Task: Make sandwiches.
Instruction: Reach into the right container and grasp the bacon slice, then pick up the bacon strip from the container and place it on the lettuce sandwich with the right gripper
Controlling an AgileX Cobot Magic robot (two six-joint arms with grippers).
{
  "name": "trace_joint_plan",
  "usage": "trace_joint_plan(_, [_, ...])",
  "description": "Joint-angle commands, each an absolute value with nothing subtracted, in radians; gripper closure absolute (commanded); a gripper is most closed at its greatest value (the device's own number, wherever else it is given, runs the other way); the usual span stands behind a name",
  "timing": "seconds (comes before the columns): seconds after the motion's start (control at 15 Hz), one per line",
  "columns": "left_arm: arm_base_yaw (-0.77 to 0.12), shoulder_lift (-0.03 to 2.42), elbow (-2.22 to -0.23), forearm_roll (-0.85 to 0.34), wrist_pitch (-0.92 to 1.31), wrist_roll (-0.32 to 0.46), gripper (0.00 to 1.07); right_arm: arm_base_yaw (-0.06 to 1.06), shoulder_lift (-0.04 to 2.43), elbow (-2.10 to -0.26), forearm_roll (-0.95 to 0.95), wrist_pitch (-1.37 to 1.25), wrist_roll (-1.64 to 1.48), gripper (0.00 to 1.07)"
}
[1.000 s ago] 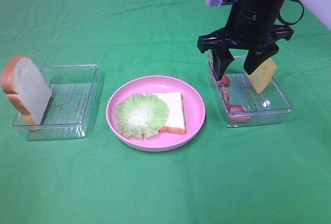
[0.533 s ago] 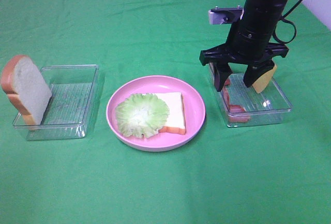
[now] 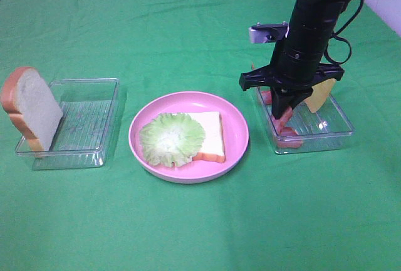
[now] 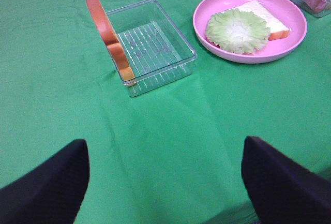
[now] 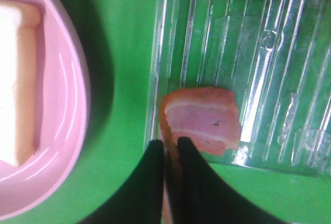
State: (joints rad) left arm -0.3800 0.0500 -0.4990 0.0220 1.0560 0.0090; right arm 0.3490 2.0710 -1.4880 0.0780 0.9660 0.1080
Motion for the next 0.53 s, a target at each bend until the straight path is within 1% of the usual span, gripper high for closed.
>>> trace_joint_plan(0.07, [-0.383,0.043,-0.498,0.022,1.043,0.006,0.30,0.346,2.071,-1.487,0.078,0.975,0.102,1.07])
trace_joint_plan(0.2, [-0.383,0.043,-0.498,0.022,1.043,0.006,0.30,0.346,2.064,-1.487,0.078,0.975,0.101,1.07])
trace_joint_plan(0.53, [-0.383,0.043,-0.498,0.022,1.043,0.006,0.30,0.349,1.911,-1.487,0.130,1.032,0.090,1.07])
